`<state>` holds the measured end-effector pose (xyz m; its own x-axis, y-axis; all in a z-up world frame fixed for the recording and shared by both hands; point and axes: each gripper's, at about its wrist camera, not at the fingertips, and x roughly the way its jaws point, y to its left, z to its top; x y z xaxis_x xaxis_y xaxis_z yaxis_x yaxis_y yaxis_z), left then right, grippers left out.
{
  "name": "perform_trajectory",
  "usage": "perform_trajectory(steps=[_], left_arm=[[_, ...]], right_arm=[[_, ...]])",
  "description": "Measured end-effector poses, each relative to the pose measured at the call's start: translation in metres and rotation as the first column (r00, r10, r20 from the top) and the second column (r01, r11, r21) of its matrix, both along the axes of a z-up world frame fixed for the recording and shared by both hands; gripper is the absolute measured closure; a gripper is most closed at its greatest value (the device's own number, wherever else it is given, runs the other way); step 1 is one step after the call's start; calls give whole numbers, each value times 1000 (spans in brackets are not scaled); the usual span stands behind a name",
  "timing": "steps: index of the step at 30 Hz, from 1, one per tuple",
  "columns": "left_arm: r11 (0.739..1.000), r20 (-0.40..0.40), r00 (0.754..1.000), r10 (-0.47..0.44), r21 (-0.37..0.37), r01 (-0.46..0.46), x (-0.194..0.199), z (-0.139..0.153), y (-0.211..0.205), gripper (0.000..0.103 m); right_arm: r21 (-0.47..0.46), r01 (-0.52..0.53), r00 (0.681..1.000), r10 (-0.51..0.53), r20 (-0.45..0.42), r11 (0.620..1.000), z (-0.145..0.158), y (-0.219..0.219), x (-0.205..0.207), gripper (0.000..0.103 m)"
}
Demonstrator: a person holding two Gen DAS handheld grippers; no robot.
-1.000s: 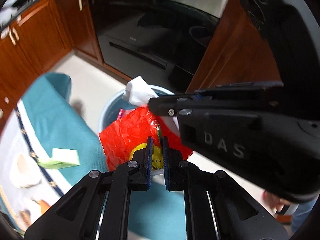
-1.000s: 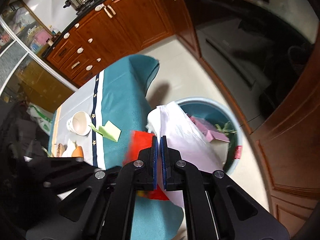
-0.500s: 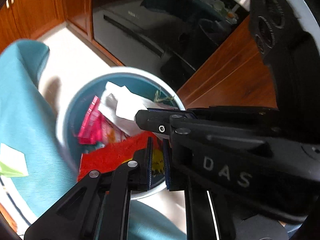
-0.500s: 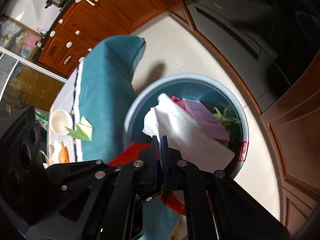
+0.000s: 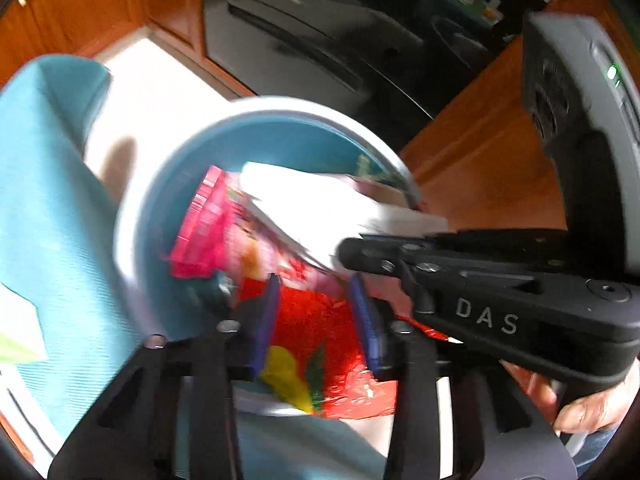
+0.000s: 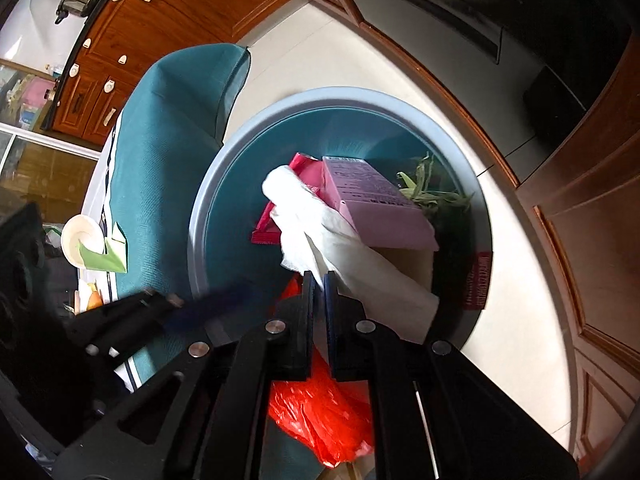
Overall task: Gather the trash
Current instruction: 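Carry the bag and tissue over the teal bin and open both tools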
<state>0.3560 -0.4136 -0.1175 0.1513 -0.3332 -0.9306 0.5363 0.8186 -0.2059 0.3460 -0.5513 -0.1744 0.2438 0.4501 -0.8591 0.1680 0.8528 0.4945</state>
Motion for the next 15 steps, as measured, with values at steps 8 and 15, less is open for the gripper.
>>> perform_trajectory(steps=[8,15], left_arm=[[1000,45,999,19,5,-19,7,20,12,54],[999,89,996,-27,-20,29,-21,58,21,34]], right_arm=[[66,99,994,-102,36,993,21,-19,-5,32],[70,140,988,-144,61,988,62,-21,-29,17]])
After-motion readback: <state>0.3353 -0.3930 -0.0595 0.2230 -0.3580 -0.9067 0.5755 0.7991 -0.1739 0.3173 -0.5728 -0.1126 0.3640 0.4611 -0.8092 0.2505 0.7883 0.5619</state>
